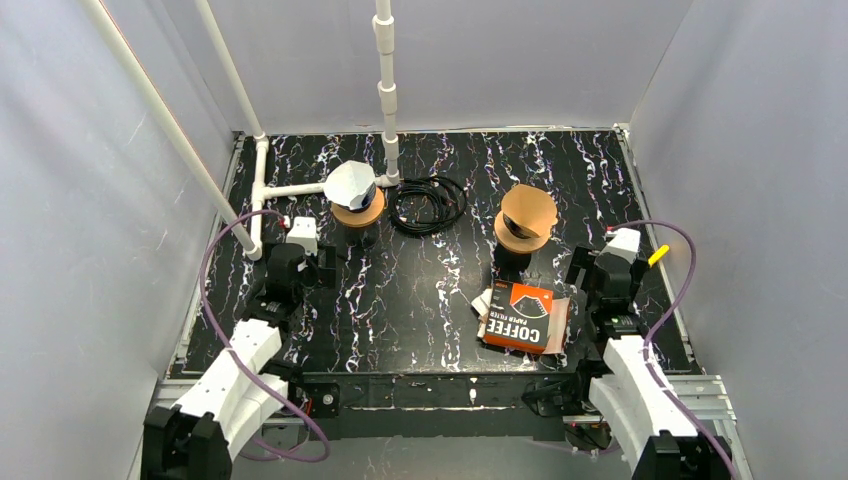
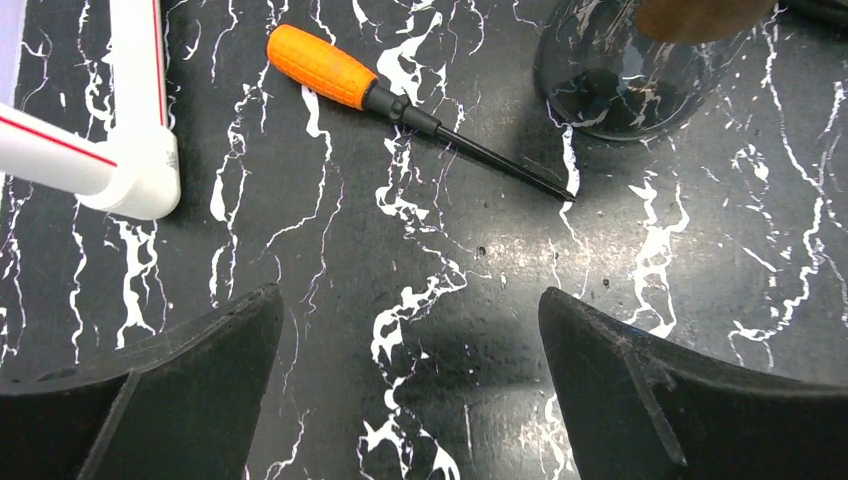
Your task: Place the coffee filter in the dripper
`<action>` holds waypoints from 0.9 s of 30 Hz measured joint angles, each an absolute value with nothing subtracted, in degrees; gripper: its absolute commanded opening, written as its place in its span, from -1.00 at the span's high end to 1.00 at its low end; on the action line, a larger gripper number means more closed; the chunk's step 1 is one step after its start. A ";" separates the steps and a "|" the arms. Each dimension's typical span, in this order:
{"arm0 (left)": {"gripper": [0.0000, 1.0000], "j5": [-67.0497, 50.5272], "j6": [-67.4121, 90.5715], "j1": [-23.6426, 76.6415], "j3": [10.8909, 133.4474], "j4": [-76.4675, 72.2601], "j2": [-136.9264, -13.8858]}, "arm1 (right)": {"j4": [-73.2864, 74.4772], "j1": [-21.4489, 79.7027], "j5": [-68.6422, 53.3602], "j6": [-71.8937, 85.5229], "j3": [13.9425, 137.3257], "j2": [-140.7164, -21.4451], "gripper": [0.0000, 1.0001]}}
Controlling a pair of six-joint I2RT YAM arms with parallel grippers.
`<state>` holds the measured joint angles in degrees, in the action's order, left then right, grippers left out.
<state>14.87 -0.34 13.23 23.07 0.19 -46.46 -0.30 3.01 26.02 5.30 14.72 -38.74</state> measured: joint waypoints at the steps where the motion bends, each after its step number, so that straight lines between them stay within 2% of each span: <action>1: -0.97 14.85 -0.71 13.19 22.57 -1.23 -47.53 | -2.96 3.01 25.67 4.97 14.24 -39.88 -0.97; 16: -0.97 8.34 -2.37 5.10 17.17 -28.42 -65.87 | -38.20 3.01 23.31 1.45 7.27 -63.94 -0.97; 20: -0.93 5.82 -2.24 2.20 17.47 -35.75 -72.90 | -42.85 3.01 22.24 1.19 7.27 -66.22 -0.97; 27: -0.97 0.36 0.67 0.25 19.51 -44.23 -81.49 | -48.73 2.98 20.12 3.29 7.27 -67.24 -0.97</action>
<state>0.36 0.67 0.25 19.51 -44.23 -81.49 -48.73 2.98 20.12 3.29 7.27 -67.24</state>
